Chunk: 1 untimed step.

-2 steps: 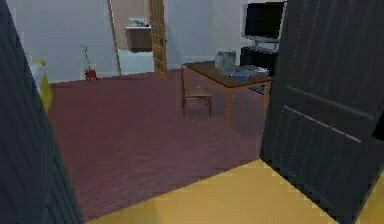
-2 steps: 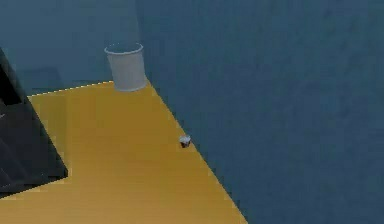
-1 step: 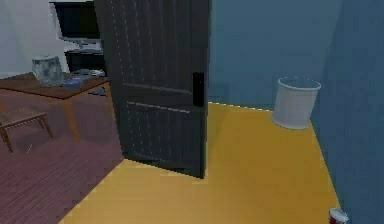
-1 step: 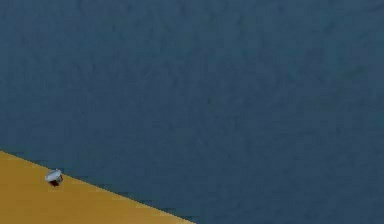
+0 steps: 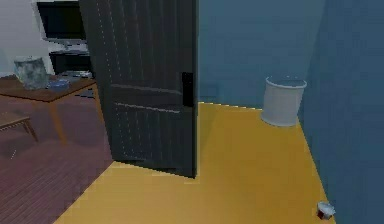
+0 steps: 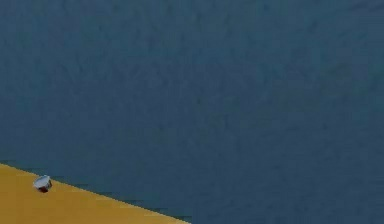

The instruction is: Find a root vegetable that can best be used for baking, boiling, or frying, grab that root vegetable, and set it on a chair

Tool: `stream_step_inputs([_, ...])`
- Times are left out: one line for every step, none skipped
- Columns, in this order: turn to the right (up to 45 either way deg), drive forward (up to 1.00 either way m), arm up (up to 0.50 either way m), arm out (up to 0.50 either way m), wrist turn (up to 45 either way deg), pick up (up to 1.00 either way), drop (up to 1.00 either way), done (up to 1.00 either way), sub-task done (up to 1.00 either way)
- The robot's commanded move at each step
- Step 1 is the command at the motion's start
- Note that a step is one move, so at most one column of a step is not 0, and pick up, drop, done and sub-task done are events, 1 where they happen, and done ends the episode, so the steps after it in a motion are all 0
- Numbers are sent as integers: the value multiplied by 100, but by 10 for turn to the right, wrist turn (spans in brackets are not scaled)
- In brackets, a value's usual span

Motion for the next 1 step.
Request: stream_step_inputs([0,35,0,0,0,0,0,0,0])
